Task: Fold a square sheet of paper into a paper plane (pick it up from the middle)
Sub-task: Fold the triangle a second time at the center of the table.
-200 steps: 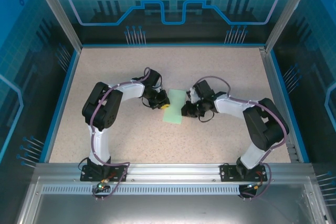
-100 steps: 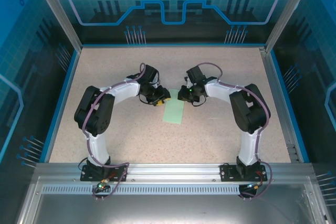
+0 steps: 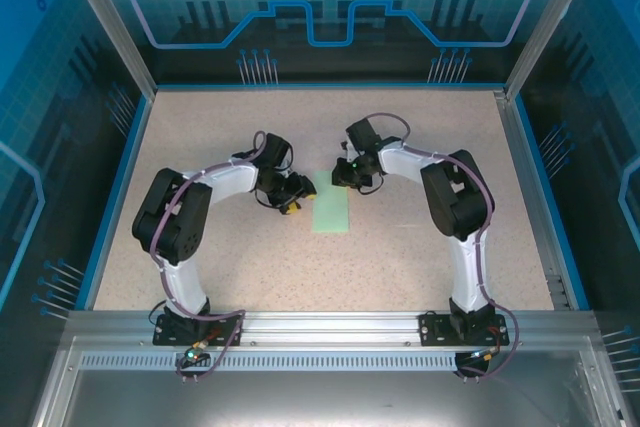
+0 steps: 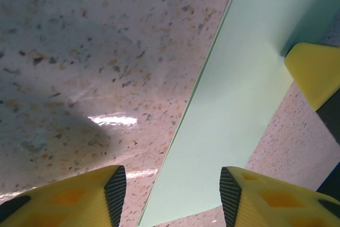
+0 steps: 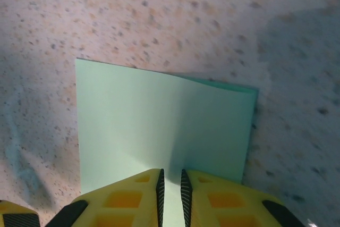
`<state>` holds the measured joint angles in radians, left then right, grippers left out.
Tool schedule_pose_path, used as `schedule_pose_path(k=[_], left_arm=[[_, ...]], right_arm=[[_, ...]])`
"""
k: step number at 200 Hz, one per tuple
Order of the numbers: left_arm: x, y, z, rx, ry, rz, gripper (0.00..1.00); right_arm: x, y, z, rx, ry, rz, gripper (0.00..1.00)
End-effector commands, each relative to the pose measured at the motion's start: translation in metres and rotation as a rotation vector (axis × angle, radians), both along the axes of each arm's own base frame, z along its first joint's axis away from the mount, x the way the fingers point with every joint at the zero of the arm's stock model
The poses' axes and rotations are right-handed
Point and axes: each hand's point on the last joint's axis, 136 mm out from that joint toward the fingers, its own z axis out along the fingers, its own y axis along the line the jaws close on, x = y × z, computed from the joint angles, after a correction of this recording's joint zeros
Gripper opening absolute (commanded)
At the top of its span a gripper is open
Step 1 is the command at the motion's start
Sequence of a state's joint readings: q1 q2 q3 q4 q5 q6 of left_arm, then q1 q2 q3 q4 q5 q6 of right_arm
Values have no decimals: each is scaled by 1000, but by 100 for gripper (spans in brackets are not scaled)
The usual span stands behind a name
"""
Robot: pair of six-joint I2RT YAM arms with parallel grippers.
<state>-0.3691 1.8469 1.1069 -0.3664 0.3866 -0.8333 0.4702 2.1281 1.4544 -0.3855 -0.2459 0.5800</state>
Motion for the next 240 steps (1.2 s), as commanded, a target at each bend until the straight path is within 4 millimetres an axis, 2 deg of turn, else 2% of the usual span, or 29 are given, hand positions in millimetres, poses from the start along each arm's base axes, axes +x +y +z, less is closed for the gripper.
schedule_pose_path(k=[1,30,42,54,130,188,240], left_arm=[[-6,-3,10,-58,9,26,54],[-16,-3,12,-76,19,26,56],[-20,-5,13,-84,25,24,57],[-25,-7,12,-89,34,20,58],[-40,-25,10,-145,58,12,61],[-46,-37,8,-172,82,-14,62],[-49,-43,5,-175,101,-29,63]], right_arm=[[-2,2,-6,-1,23,61,19],[2,3,31,40,-35,28,20],[2,0,42,46,-52,5,20],[1,0,45,48,-50,-13,20],[2,5,6,28,53,-45,19],[-7,-28,-24,-65,177,-173,18],[-14,-35,-35,-56,234,-219,18]])
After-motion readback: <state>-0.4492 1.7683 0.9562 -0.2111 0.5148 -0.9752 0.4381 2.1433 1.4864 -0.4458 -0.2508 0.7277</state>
